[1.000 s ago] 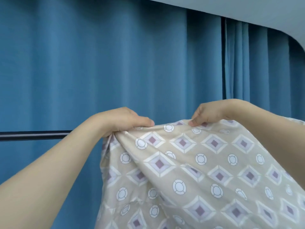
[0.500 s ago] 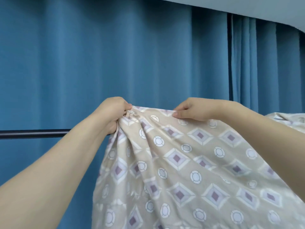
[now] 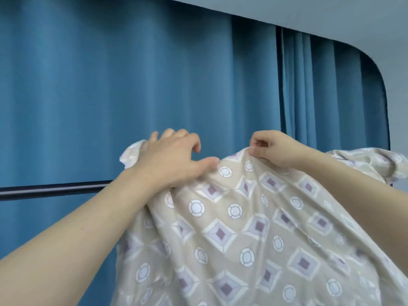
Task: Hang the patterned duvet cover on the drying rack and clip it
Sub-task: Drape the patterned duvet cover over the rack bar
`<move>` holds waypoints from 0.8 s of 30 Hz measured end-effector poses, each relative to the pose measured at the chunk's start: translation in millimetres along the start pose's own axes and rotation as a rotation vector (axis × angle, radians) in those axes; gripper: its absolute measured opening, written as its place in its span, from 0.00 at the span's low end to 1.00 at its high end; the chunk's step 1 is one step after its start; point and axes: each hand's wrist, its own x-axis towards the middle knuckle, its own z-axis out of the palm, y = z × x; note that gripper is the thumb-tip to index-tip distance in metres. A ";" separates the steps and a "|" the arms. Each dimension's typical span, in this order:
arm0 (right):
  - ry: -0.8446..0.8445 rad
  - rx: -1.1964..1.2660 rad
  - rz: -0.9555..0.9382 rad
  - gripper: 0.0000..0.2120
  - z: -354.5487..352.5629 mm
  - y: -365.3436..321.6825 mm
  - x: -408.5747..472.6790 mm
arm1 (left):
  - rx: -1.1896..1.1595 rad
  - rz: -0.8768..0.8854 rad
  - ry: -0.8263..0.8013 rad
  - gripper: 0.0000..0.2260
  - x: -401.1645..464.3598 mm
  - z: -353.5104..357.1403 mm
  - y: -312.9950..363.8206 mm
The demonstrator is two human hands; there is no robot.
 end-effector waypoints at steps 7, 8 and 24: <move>0.458 0.257 -0.121 0.07 -35.8 -43.1 43.6 | -0.439 0.022 0.041 0.20 20.2 27.4 31.6; 0.526 0.284 -0.174 0.07 -36.3 -57.3 52.1 | -0.555 -0.046 0.138 0.21 25.0 26.8 29.1; -0.010 -0.464 -0.005 0.17 -10.1 -36.4 11.0 | -1.012 -0.733 0.526 0.15 42.5 28.6 -32.8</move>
